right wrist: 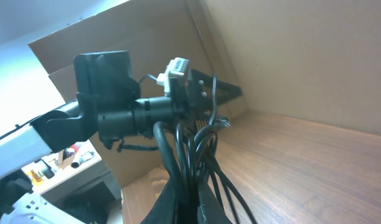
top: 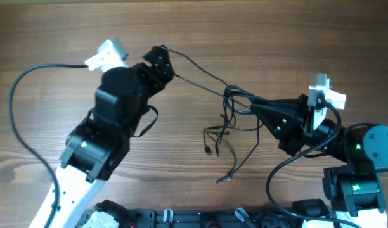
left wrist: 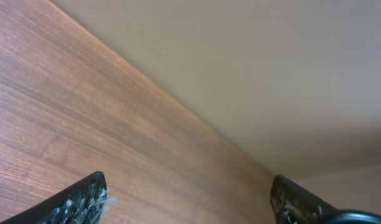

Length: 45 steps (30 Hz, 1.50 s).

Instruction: Untangle cables

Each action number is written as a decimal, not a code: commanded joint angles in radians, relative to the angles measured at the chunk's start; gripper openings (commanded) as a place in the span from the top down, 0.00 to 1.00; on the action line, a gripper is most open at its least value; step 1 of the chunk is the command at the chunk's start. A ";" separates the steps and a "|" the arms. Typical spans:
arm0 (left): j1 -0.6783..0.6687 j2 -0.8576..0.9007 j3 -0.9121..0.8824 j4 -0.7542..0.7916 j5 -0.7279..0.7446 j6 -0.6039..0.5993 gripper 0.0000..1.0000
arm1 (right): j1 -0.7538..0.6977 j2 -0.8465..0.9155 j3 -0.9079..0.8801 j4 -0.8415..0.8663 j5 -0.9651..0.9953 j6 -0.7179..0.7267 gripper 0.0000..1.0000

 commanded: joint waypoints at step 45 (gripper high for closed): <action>0.268 -0.122 -0.001 -0.419 0.444 0.537 0.00 | -0.005 -0.024 0.014 0.010 0.002 -0.005 0.96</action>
